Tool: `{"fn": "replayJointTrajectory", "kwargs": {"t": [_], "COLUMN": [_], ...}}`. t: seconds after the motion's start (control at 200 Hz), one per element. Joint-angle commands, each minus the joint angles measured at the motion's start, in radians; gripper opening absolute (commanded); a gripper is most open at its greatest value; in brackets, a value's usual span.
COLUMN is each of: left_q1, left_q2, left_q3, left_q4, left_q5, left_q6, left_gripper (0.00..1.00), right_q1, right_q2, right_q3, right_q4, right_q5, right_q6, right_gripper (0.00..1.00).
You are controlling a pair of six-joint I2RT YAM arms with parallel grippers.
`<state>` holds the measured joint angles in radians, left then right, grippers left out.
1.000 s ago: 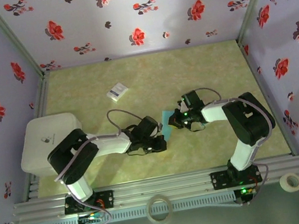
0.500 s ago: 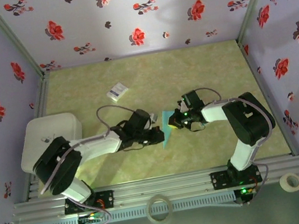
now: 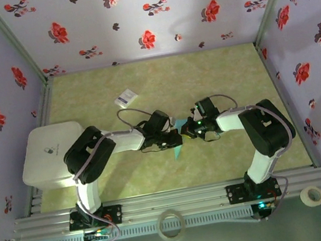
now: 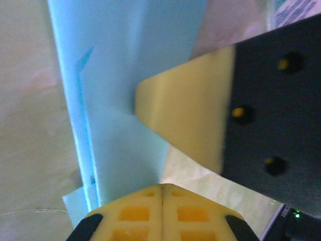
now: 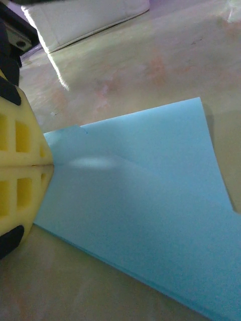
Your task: Fold a paper plane with a square sheet of paper (pick it up from the middle)
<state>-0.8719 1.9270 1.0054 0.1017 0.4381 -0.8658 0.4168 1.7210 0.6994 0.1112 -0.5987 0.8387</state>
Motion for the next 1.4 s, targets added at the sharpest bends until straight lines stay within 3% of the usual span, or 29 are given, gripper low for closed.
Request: {"fn": "replayJointTrajectory", "kwargs": {"t": [0.0,0.46,0.685,0.785,0.98,1.115,1.395], "left_q1": [-0.001,-0.021,-0.021,-0.021,-0.021,-0.022,-0.023], "left_q2": [0.021,-0.015,-0.02,-0.023,-0.02,-0.019,-0.022], "left_q3": [-0.042,-0.161,-0.178,-0.184,-0.204,-0.208,-0.213], "left_q4": [-0.02,-0.012,0.006,0.011,0.042,0.048,0.071], "left_q5": [-0.013,-0.026,-0.026,-0.027,-0.022,-0.018,-0.028], "left_q6": [0.011,0.02,0.011,0.005,-0.012,-0.018,-0.032], "left_gripper": [0.0,0.0,0.0,0.0,0.0,0.0,0.0], "right_q1": [-0.013,-0.007,0.021,-0.015,-0.146,-0.193,-0.122], "right_q2": [0.018,-0.117,-0.024,0.013,0.064,0.079,-0.082], "right_q3": [-0.009,0.027,0.033,0.039,0.065,0.141,0.095], "right_q4": [-0.109,-0.105,-0.087,-0.115,-0.016,-0.107,-0.151], "right_q5": [0.079,0.053,0.012,0.041,-0.061,-0.045,-0.008], "right_q6": [-0.003,-0.037,-0.069,-0.095,-0.073,-0.099,-0.092], "right_gripper": [0.0,0.02,0.01,0.01,0.04,0.04,0.07]}}
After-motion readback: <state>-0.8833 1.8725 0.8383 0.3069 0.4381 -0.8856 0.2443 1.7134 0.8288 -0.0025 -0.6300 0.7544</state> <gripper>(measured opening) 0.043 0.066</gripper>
